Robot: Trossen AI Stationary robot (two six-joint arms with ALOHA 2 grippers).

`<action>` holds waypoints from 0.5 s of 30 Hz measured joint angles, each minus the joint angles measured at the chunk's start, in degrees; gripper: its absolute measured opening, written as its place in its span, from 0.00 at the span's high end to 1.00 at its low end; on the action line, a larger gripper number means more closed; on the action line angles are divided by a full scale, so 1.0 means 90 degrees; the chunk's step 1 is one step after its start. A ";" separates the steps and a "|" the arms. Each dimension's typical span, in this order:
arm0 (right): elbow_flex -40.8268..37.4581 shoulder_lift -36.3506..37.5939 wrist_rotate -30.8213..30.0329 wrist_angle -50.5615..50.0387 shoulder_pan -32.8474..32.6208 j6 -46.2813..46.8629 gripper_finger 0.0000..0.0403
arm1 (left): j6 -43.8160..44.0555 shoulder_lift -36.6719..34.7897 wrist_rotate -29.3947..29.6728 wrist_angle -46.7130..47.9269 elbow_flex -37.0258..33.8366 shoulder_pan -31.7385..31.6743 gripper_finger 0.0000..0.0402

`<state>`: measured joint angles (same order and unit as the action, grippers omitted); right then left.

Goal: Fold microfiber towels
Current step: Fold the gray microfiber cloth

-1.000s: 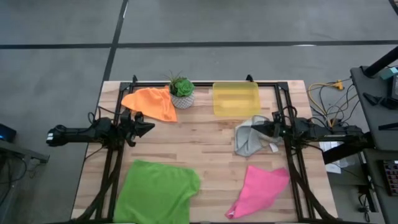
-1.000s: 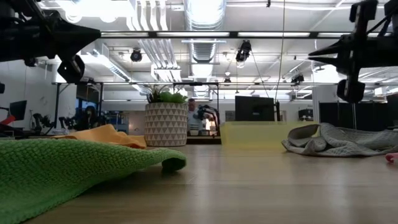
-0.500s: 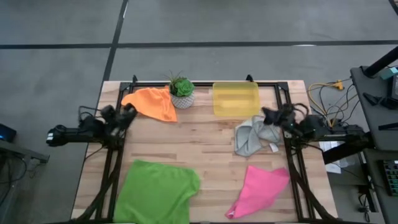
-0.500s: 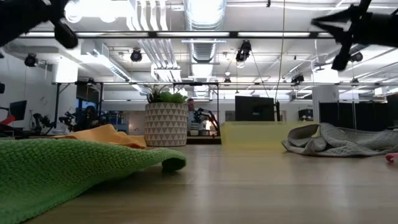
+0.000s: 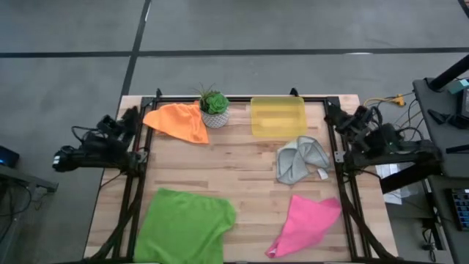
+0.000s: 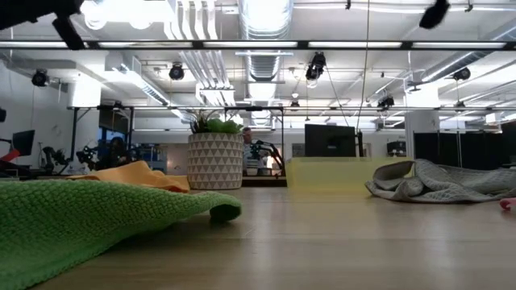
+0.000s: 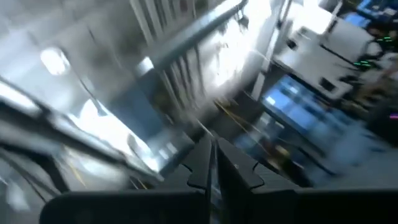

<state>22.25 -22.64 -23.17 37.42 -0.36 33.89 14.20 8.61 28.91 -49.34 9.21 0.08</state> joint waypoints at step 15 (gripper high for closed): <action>0.4523 -0.2817 0.0451 -1.0084 0.0058 -0.1692 0.95 | -0.0352 0.2620 -0.0005 0.4185 0.2910 0.0000 1.00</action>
<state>62.96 -47.99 -19.11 -53.34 0.16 18.67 11.03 32.19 28.86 -11.68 35.40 0.08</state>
